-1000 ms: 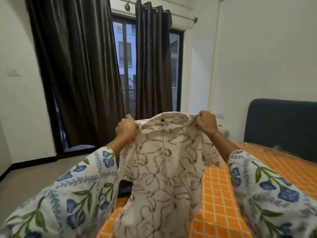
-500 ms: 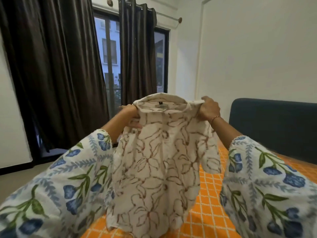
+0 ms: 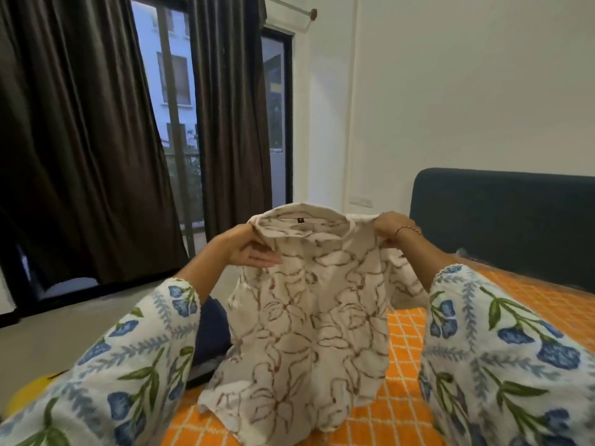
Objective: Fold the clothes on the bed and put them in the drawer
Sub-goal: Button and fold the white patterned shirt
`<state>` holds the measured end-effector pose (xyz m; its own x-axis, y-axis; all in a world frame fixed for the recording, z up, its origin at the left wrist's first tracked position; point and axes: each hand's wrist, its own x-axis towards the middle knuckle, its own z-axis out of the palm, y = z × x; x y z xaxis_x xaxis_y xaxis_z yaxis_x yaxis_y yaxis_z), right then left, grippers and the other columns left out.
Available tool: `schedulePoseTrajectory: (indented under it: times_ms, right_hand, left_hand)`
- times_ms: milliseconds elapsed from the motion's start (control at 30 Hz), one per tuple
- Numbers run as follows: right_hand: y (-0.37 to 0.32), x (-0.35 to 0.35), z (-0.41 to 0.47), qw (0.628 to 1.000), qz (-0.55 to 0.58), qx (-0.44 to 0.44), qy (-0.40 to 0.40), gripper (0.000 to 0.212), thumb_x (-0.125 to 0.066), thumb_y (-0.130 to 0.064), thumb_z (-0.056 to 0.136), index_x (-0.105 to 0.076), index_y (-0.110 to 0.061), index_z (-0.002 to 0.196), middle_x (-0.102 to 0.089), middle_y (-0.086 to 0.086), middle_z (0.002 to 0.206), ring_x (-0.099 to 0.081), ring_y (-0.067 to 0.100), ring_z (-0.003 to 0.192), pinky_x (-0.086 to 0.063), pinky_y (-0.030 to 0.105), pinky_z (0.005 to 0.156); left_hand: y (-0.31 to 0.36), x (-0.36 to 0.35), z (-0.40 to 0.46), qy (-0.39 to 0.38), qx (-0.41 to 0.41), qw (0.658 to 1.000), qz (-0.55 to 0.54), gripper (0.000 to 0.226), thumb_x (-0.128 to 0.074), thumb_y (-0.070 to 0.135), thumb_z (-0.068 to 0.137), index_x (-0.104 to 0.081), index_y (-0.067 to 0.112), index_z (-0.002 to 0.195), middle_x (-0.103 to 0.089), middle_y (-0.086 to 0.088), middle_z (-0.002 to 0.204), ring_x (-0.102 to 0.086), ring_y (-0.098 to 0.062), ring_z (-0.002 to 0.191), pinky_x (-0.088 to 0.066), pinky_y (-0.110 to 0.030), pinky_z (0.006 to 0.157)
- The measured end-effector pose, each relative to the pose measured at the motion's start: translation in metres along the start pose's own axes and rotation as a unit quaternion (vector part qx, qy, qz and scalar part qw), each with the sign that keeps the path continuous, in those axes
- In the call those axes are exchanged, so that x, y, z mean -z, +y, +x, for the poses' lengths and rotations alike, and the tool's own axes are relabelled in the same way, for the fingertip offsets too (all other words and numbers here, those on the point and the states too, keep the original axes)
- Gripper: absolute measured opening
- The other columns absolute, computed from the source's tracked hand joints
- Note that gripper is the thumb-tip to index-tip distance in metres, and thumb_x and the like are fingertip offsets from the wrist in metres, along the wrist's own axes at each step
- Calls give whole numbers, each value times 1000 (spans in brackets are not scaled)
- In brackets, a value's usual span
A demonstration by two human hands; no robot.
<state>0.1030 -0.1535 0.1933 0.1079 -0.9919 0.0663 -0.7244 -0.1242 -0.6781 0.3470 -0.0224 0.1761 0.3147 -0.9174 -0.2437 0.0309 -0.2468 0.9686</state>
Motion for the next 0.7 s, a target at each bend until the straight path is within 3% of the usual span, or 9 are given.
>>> schedulePoseTrajectory:
  times_ms: [100,167,267,300,367,400,467,600,700]
  right_hand:
    - [4,-25,25,947,255,-117,-159,11,-49,2,91,-60,3,93,-65,18,65,-64,28,47,-53,31,41]
    - [11,-52,46,938,279,-113,-172,12,-50,-2,92,-59,-2,84,-62,13,65,-61,25,51,-55,34,53]
    - [13,-75,92,947,285,-87,-117,21,-38,-12,98,-59,-8,97,-60,10,88,-54,23,73,-46,35,71]
    - [11,-76,110,944,304,-65,-105,25,-38,-14,99,-59,-9,110,-62,10,100,-56,24,83,-47,33,73]
    - [1,-74,149,935,346,-20,-77,42,-40,-27,98,-47,-20,138,-52,2,127,-52,25,108,-50,34,79]
    - [-6,-67,158,931,361,0,-59,46,-39,-32,98,-41,-26,143,-48,-1,130,-50,24,110,-52,33,77]
    - [-26,-47,155,892,450,25,-42,42,-33,-26,101,-39,-29,143,-50,0,117,-52,22,94,-53,31,64]
    - [-47,-14,147,849,519,65,69,38,-39,-19,98,-53,-23,133,-54,2,130,-57,24,107,-52,44,93]
    - [-49,3,114,868,449,132,166,39,-32,-14,101,-53,-19,134,-40,8,146,-49,19,123,-34,23,108]
  left_hand:
    - [-22,-2,44,-44,2,994,-100,45,-30,39,103,-58,5,111,-64,-25,106,-64,-38,91,-55,-47,81]
    - [-37,-4,77,-22,-9,993,-115,40,-31,37,103,-60,10,99,-62,-15,96,-58,-29,88,-49,-45,82]
    - [-42,-1,128,83,2,992,-91,42,-29,37,103,-59,13,87,-54,-7,73,-48,-19,67,-42,-33,64]
    - [-37,5,151,108,-5,991,-74,44,-29,41,103,-61,12,102,-58,-11,79,-52,-22,70,-43,-33,64]
    - [-17,12,187,122,-39,991,-24,56,-27,48,101,-43,11,139,-59,-17,120,-58,-34,104,-47,-37,80]
    - [0,8,188,154,-57,986,5,59,-24,49,101,-38,11,144,-51,-15,134,-52,-35,118,-44,-38,91]
    - [35,-5,172,223,-106,969,27,58,-24,49,101,-39,13,144,-45,-13,142,-44,-30,129,-36,-35,105]
    - [76,-17,153,246,-201,948,-4,57,-32,46,101,-42,5,139,-48,-9,137,-45,-21,125,-31,-25,103]
    - [71,-10,129,260,-342,886,173,53,-37,16,102,-16,4,149,-42,-20,136,-44,-26,122,-30,-31,103]
